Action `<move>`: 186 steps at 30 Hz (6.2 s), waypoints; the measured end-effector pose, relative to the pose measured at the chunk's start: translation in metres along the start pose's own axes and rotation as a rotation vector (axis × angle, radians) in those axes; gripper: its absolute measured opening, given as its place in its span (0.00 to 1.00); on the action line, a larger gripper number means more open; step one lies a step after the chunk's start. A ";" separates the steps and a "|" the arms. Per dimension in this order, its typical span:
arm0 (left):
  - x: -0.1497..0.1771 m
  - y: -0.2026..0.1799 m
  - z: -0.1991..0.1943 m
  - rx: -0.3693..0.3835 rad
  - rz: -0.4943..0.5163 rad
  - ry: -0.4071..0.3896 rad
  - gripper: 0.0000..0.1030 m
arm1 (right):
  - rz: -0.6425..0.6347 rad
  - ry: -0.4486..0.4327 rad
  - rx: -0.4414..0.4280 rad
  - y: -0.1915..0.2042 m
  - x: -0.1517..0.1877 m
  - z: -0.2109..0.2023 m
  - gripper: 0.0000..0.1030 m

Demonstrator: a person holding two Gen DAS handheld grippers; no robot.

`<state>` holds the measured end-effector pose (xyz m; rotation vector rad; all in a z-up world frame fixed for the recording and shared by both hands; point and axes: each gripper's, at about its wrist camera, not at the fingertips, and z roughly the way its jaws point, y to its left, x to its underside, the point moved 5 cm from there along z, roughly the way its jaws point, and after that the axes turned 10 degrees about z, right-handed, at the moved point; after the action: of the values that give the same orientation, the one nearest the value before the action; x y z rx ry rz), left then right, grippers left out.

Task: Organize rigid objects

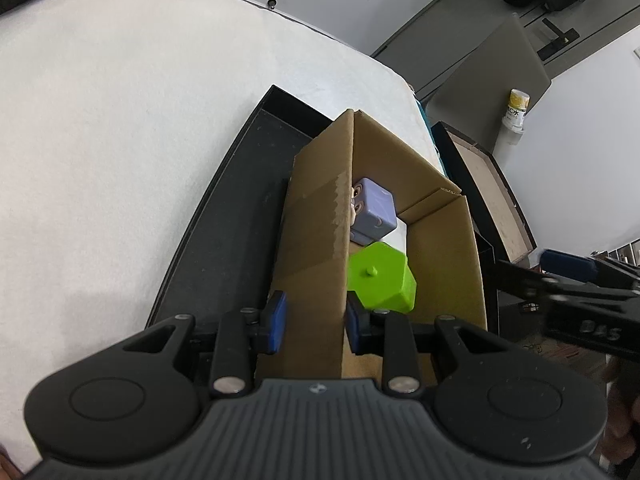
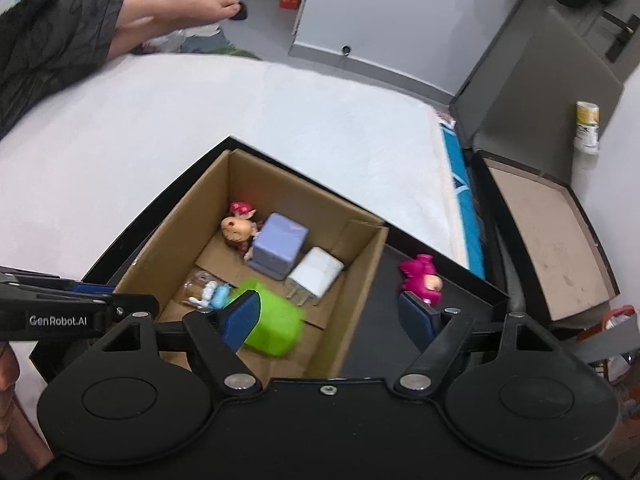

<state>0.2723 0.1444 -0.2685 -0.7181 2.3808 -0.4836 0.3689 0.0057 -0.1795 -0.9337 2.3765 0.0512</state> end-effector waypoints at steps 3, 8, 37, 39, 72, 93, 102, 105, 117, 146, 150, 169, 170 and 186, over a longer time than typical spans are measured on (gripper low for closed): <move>0.000 0.001 -0.001 0.001 0.002 0.000 0.27 | 0.040 0.001 0.000 -0.017 0.002 -0.010 0.73; 0.000 0.000 -0.003 0.003 0.006 -0.004 0.27 | 0.093 0.004 0.020 -0.040 0.008 -0.019 0.73; 0.001 -0.004 -0.001 -0.013 0.032 -0.009 0.27 | 0.281 -0.084 -0.005 -0.103 0.039 0.005 0.84; 0.000 -0.005 0.000 -0.017 0.031 -0.010 0.27 | 0.290 -0.086 -0.023 -0.105 0.041 0.013 0.84; -0.003 -0.005 0.024 -0.087 0.106 0.009 0.28 | 0.434 -0.081 -0.097 -0.126 0.029 0.148 0.48; -0.006 -0.005 0.018 -0.105 0.088 0.014 0.28 | 0.402 -0.023 -0.057 -0.129 0.036 0.079 0.38; -0.010 -0.003 0.013 -0.074 0.060 0.002 0.27 | 0.375 -0.022 -0.045 -0.121 0.033 0.034 0.38; -0.011 -0.003 0.012 -0.068 0.054 -0.003 0.27 | 0.361 -0.009 -0.049 -0.113 0.031 0.020 0.38; -0.010 0.000 0.009 -0.042 0.043 -0.009 0.27 | 0.289 -0.026 -0.075 -0.077 0.009 -0.025 0.38; -0.010 0.002 0.000 -0.010 0.033 -0.024 0.25 | 0.134 0.129 -0.202 0.014 0.009 -0.015 0.38; -0.010 0.001 -0.001 -0.008 0.033 -0.023 0.25 | 0.113 0.162 -0.233 0.026 0.012 -0.008 0.38; -0.010 -0.002 0.004 -0.030 0.048 -0.020 0.25 | 0.151 0.229 -0.303 0.035 0.032 0.015 0.42; -0.010 -0.003 0.003 -0.031 0.049 -0.020 0.25 | 0.164 0.221 -0.305 0.032 0.034 0.012 0.42; -0.013 -0.041 -0.040 -0.082 0.240 -0.063 0.27 | 0.388 0.110 -0.345 -0.020 0.049 -0.029 0.67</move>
<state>0.2711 0.1269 -0.2125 -0.4659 2.3974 -0.2600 0.3377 -0.0466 -0.1779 -0.6177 2.6713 0.5884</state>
